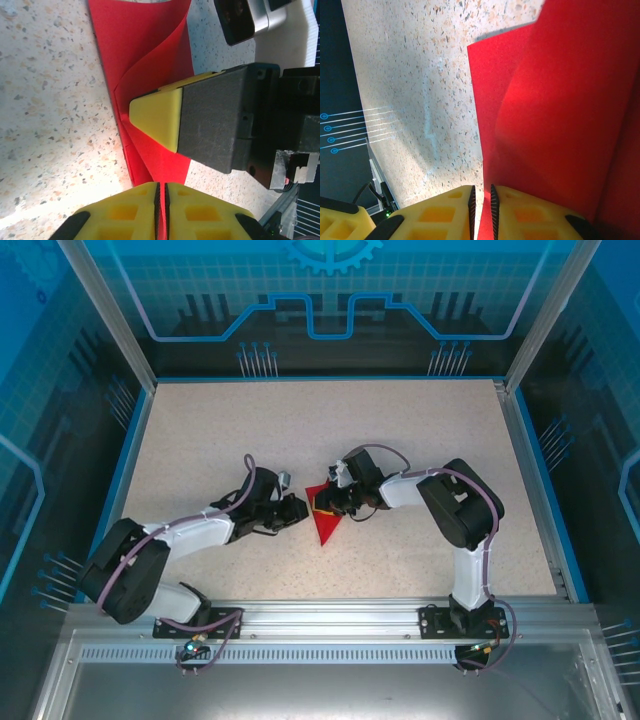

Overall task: Fold a paper plane with a square sheet of paper (pick it up from the middle)
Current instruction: Fourth fold the wing at the center of the table.

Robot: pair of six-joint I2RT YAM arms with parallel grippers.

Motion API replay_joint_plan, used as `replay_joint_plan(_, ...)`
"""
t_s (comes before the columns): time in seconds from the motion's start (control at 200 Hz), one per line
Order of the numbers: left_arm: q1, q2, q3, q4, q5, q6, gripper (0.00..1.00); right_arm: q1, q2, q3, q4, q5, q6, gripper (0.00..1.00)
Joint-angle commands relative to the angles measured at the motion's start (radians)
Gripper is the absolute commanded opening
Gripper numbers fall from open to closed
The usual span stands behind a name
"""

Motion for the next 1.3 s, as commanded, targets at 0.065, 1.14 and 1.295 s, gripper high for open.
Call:
replay_joint_plan(0.065, 0.007, 0.043, 0.032, -0.028, -0.038, -0.067, 0.10, -0.001, 0.031, -0.021, -0.048, 0.012, -0.015, 0.18)
replay_joint_plan(1.14, -0.067, 0.245, -0.006, 0.290, 0.191, -0.100, 0.10, -0.005, 0.037, -0.025, -0.058, 0.030, 0.000, 0.17)
replay_joint_plan(1.295, -0.080, 0.224, -0.028, 0.309, 0.164, -0.094, 0.12, -0.006, 0.040, -0.026, -0.057, 0.031, 0.002, 0.17)
